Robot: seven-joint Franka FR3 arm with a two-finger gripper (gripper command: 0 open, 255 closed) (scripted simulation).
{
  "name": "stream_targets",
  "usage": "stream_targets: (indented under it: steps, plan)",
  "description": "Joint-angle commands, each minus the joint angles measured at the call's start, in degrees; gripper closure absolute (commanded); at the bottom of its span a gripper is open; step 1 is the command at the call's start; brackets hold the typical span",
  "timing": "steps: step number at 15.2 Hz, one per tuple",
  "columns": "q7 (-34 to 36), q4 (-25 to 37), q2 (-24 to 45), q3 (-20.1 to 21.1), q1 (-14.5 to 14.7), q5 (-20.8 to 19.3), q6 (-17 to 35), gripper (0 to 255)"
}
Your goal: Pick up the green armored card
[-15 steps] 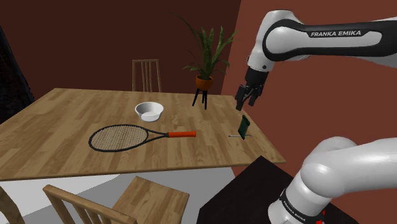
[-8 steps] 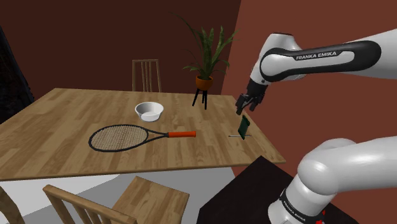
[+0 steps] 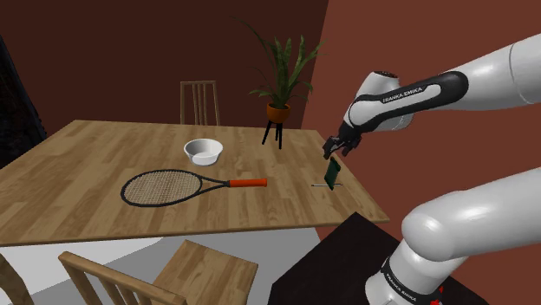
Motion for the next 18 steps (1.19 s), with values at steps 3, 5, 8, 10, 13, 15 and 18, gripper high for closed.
stream_targets:
  steps: [3, 5, 8, 10, 13, 15, 18]
  plan:
    - [-0.7, -0.7, 6.7, -3.0, -2.2, -0.4, 11.2, 0]
    - [-1.6, -0.3, 10.8, -4.9, -2.6, 0.2, 16.6, 0]
    - [-4.3, 0.9, 17.1, -8.7, -1.8, 3.0, 24.3, 0]
    - [-8.1, 2.2, 21.5, -12.5, 0.6, 7.7, 29.1, 0]
    - [-23.9, 5.5, 28.4, -22.3, 11.2, 27.7, 34.8, 0]
    - [-44.3, 10.2, 33.6, -25.7, 16.7, 53.0, 35.3, 0]
    - [-56.2, 12.5, 37.0, -20.1, 12.6, 67.0, 35.3, 0]
